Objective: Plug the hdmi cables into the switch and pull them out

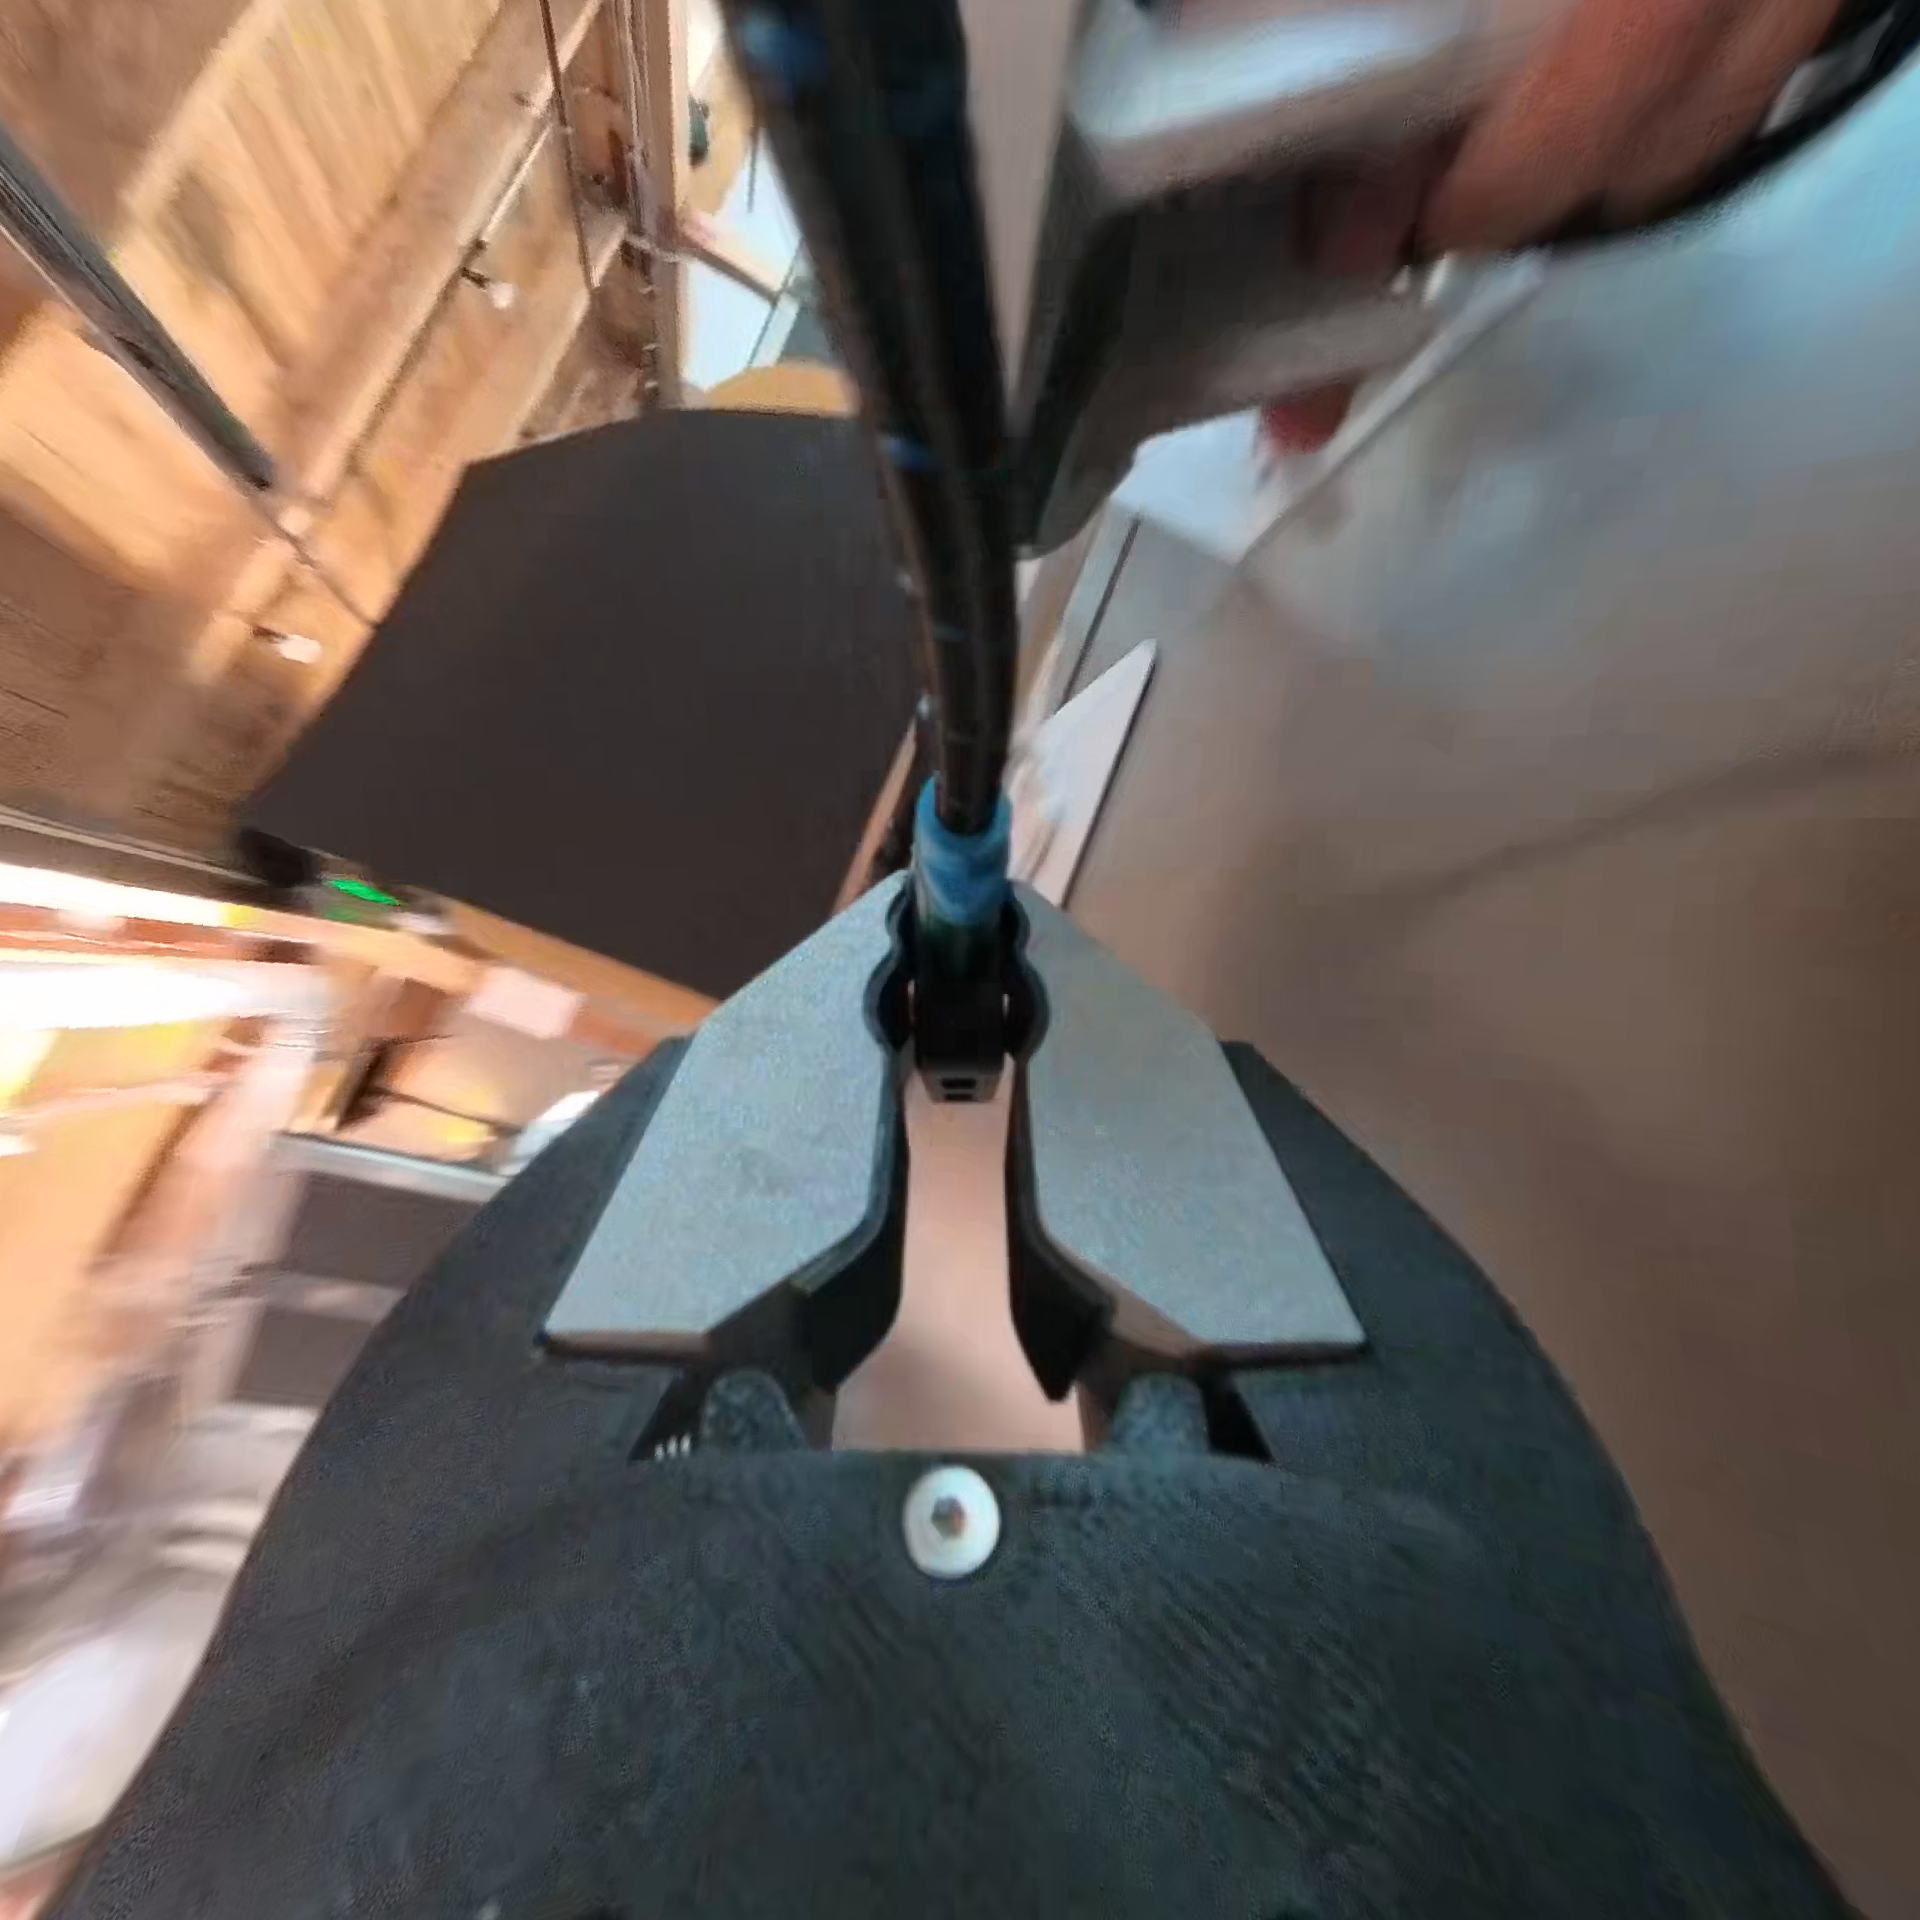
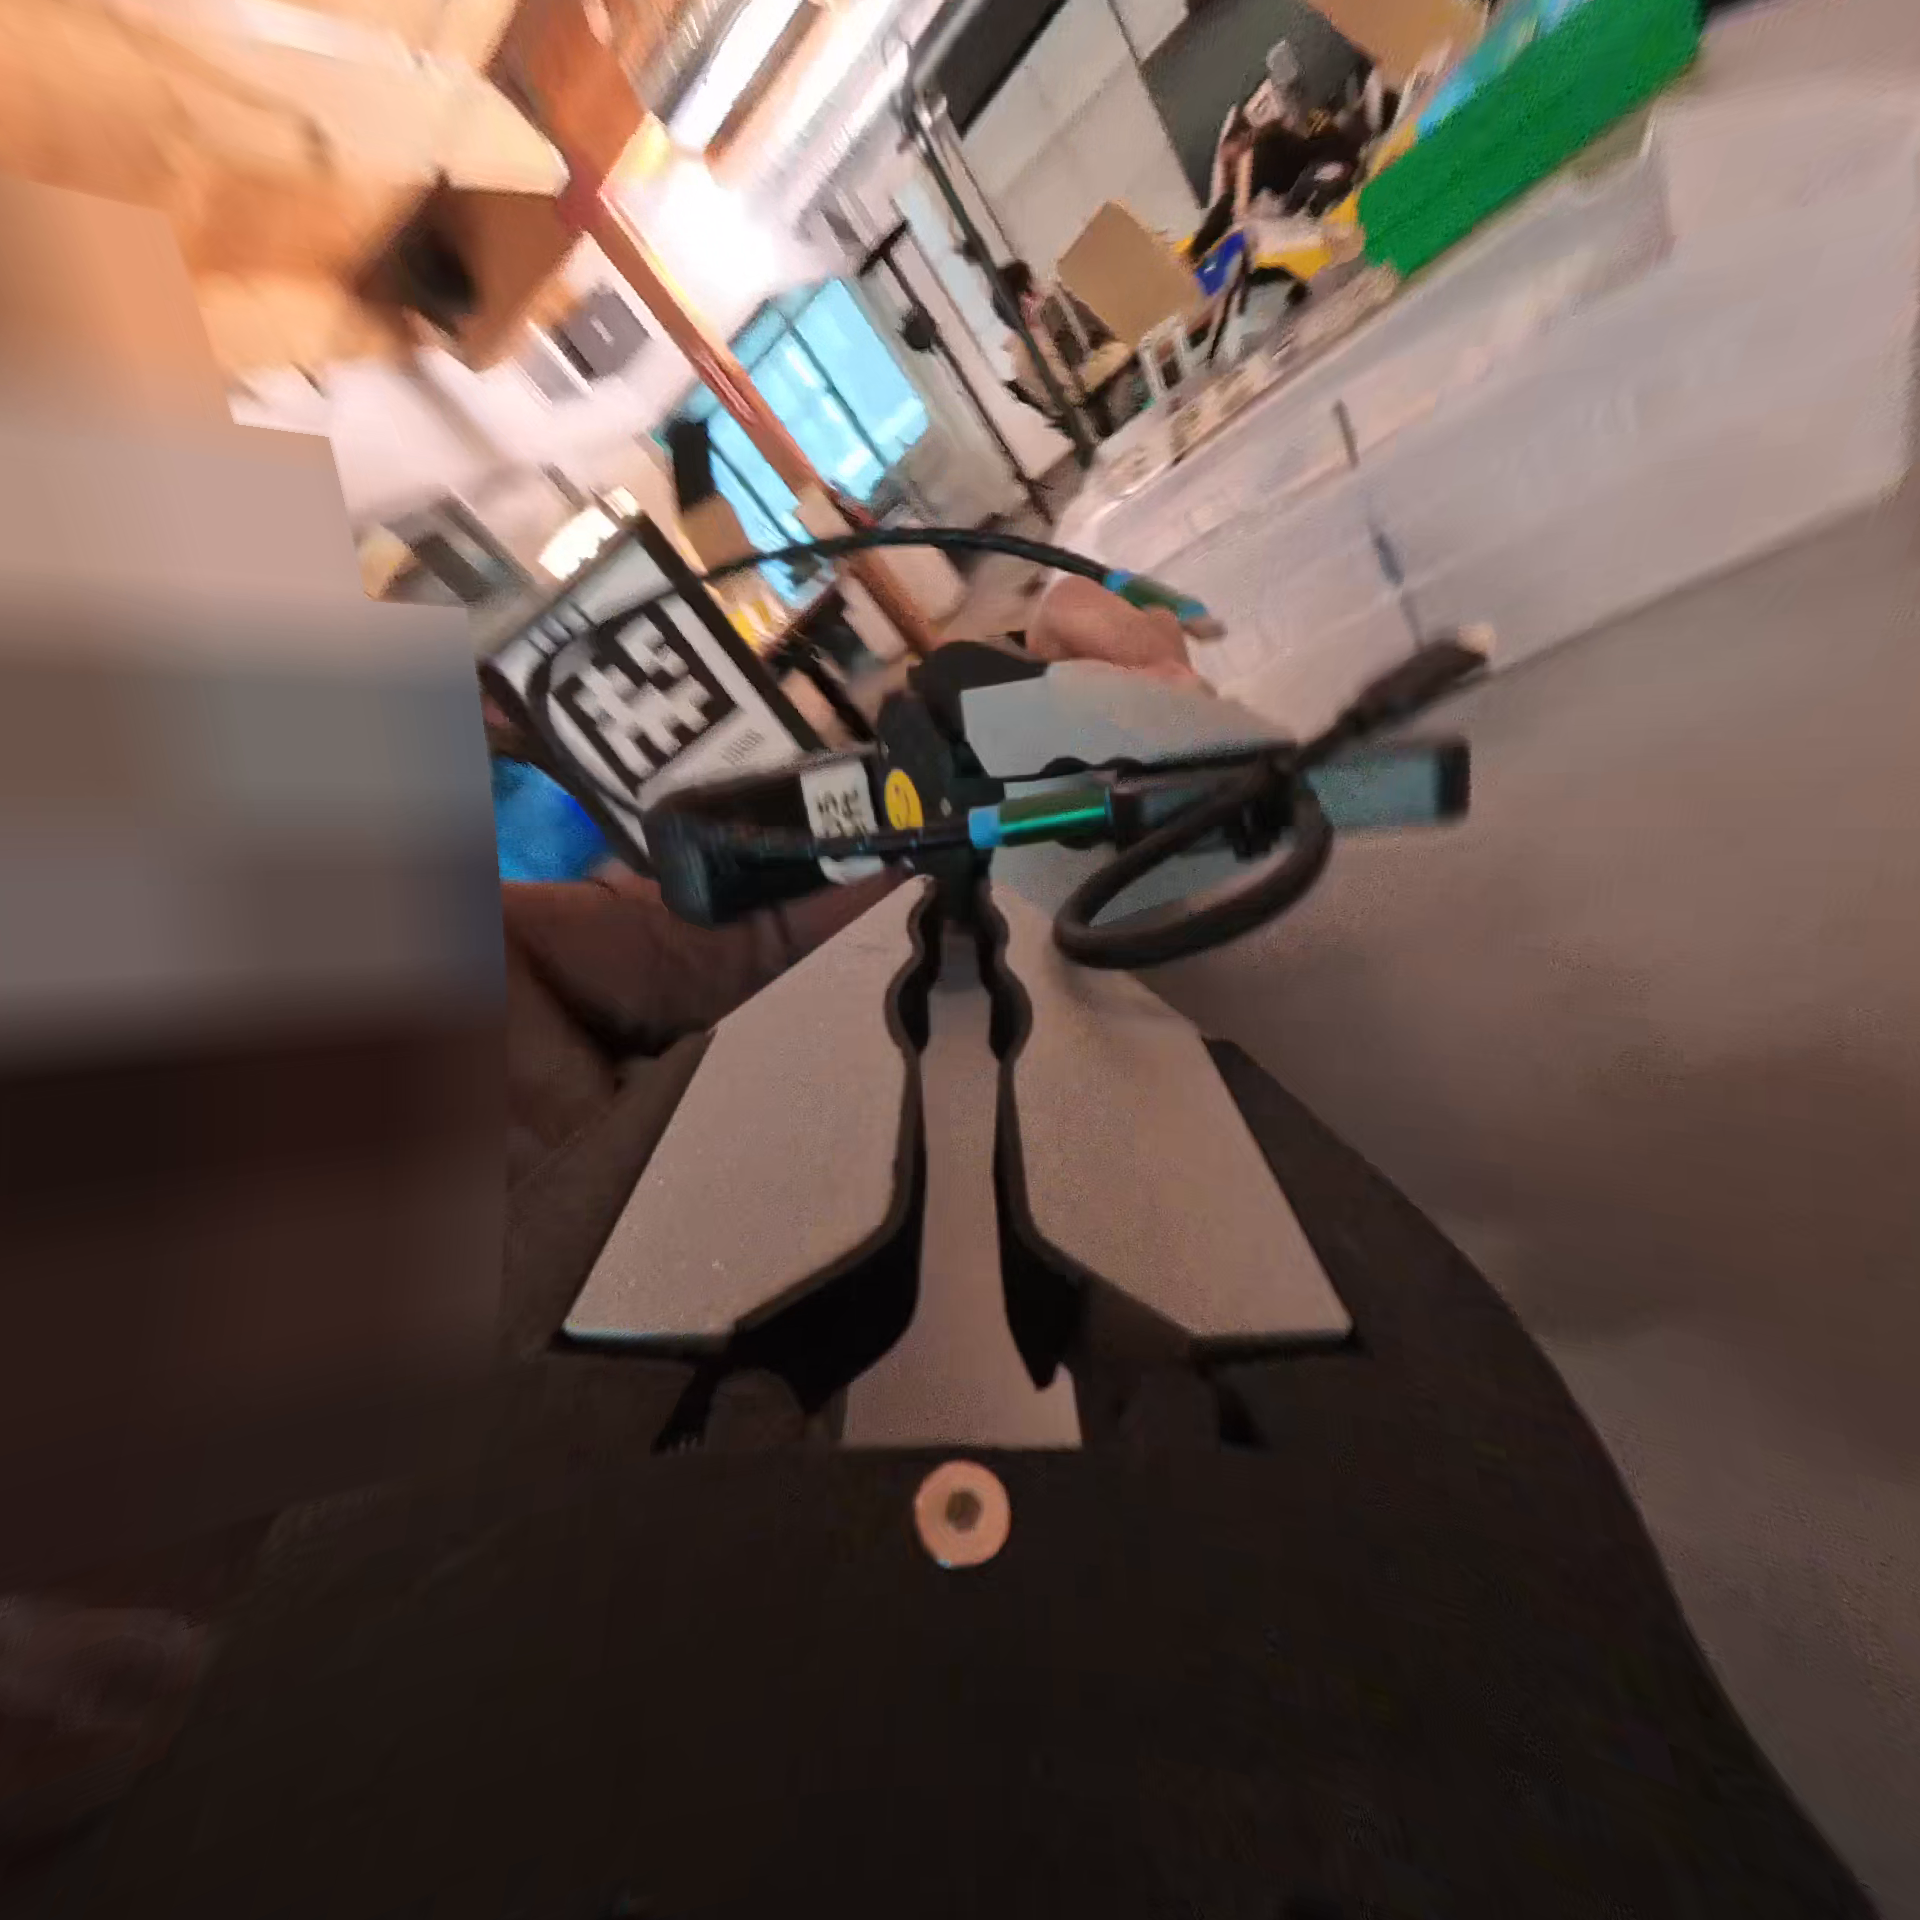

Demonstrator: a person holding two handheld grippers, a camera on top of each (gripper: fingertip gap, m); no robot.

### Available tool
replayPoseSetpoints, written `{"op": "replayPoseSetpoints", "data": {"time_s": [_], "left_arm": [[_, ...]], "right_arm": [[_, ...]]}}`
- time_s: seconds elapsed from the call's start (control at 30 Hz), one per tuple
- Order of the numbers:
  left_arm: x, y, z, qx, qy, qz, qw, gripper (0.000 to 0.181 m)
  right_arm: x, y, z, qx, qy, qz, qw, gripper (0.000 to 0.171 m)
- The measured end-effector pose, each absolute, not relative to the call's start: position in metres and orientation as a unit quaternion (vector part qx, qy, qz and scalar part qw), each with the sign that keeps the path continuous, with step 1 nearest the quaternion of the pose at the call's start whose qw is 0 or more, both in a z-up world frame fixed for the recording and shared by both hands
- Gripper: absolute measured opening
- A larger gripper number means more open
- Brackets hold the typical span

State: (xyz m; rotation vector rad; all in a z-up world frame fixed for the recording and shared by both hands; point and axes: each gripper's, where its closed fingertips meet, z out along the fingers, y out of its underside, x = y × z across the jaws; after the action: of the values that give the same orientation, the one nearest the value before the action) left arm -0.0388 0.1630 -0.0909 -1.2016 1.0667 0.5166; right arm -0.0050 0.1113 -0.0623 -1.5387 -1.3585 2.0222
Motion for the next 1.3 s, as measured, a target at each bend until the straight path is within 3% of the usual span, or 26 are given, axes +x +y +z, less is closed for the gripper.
{"op": "replayPoseSetpoints", "data": {"time_s": [0.07,0.2,0.27,0.53,0.57,0.63,0.7,0.87,0.97,1.2,1.3], "left_arm": [[-0.034,0.157,-0.086,-0.563,0.442,0.134,0.686,0.011],[-0.033,0.149,-0.079,-0.592,0.421,0.041,0.686,0.012],[-0.03,0.147,-0.082,-0.606,0.42,-0.003,0.676,0.012],[-0.027,0.138,-0.101,-0.635,0.451,-0.081,0.622,0.011],[-0.027,0.137,-0.099,-0.634,0.447,-0.092,0.624,0.011],[-0.025,0.131,-0.093,-0.629,0.439,-0.136,0.626,0.011],[-0.022,0.126,-0.085,-0.621,0.427,-0.181,0.632,0.011],[-0.008,0.113,-0.083,-0.617,0.426,-0.255,0.611,0.011],[0.003,0.111,-0.091,-0.631,0.429,-0.263,0.59,0.011],[0.007,0.112,-0.1,-0.646,0.434,-0.255,0.574,0.012],[0.004,0.119,-0.1,-0.669,0.396,-0.286,0.56,0.012]], "right_arm": [[-0.004,0.104,-0.053,-0.513,-0.526,0.639,0.229,0.011],[-0.006,0.122,-0.048,-0.512,-0.557,0.499,0.423,0.043],[-0.005,0.128,-0.049,-0.5,-0.557,0.459,0.479,0.036],[0.007,0.12,-0.061,-0.488,-0.631,0.378,0.469,0.028],[0.01,0.123,-0.058,-0.494,-0.623,0.388,0.465,0.034],[0.015,0.132,-0.057,-0.517,-0.604,0.419,0.439,0.063],[0.015,0.13,-0.058,-0.519,-0.593,0.461,0.408,0.07],[0.0,0.109,-0.063,-0.488,-0.596,0.51,0.382,0.058],[-0.01,0.112,-0.073,-0.504,-0.597,0.48,0.399,0.026],[-0.007,0.113,-0.082,-0.5,-0.61,0.484,0.379,0.023],[-0.006,0.12,-0.082,-0.5,-0.62,0.439,0.415,0.021]]}}
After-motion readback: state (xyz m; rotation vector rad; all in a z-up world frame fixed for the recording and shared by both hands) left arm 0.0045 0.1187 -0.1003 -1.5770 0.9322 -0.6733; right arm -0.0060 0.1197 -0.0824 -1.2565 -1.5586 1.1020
